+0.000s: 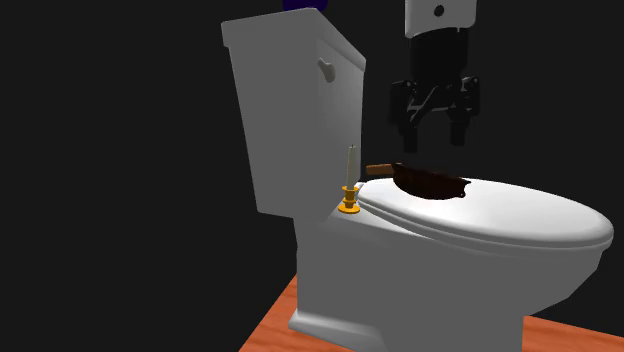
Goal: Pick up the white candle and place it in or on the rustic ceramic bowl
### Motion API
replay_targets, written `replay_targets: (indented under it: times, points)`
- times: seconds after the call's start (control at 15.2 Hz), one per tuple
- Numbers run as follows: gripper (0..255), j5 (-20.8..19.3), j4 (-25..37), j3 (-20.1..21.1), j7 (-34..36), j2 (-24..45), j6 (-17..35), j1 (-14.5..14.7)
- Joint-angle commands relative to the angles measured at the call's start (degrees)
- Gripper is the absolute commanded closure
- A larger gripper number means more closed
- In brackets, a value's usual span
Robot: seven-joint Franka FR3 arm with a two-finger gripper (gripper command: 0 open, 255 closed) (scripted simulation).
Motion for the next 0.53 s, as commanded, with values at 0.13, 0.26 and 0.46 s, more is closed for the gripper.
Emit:
replay_targets:
  times: [0.13, 0.26, 0.46]
  points:
    - [0, 0.63, -2.41, -1.12, -1.60, 0.49, 6.87, 0.80]
    - [0, 1.39, -4.47, -2.26, -3.33, 1.42, 13.79, 1.72]
    - [0, 2.88, -6.83, -4.04, -6.24, 3.64, 24.20, 3.38]
